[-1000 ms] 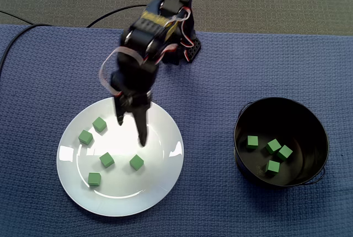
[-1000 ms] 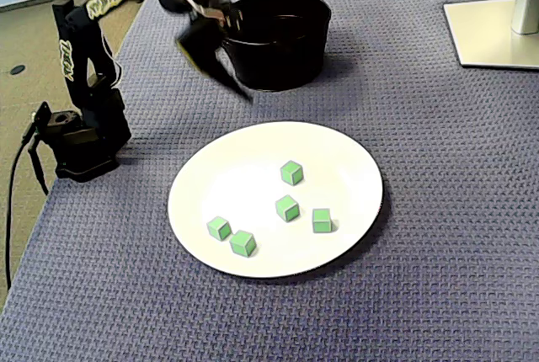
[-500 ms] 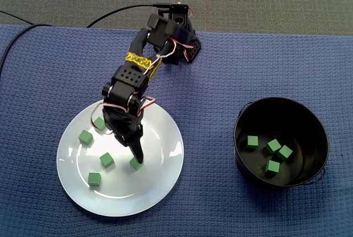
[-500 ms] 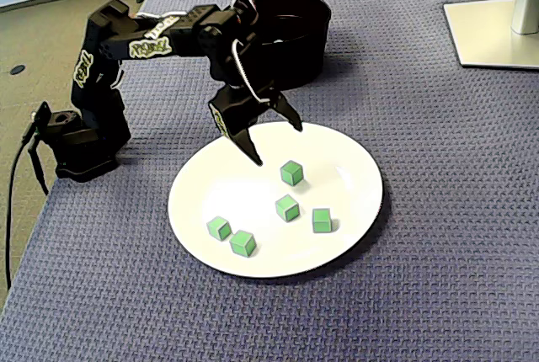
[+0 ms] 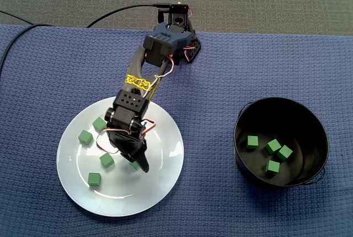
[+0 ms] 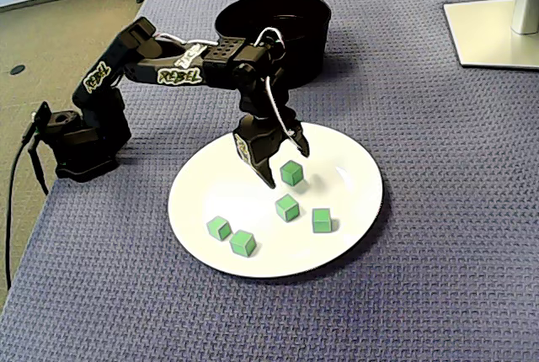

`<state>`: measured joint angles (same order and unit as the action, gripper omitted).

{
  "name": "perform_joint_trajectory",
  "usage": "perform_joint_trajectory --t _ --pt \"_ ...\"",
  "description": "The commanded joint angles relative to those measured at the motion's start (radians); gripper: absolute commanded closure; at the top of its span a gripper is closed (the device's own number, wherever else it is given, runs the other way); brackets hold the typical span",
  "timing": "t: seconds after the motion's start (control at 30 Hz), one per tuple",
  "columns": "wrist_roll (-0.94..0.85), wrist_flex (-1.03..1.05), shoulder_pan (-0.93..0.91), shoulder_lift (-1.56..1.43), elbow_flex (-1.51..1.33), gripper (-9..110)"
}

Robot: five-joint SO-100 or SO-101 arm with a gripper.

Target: Pick up the items on the white plate and put them in the black container.

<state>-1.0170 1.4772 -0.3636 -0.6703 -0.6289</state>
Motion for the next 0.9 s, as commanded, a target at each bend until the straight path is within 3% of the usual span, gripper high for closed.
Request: perform_joint_trajectory --t 0.0,0.47,0.6,0.87 --pt "0.006 -0.014 0.032 0.002 0.067 74" --pt "0.048 -0.041 0.057 0.031 0.1 102" --pt "0.087 -0.028 0.049 -0.006 0.103 102" --pt "0.265 0.186 0.04 -0.529 0.051 102"
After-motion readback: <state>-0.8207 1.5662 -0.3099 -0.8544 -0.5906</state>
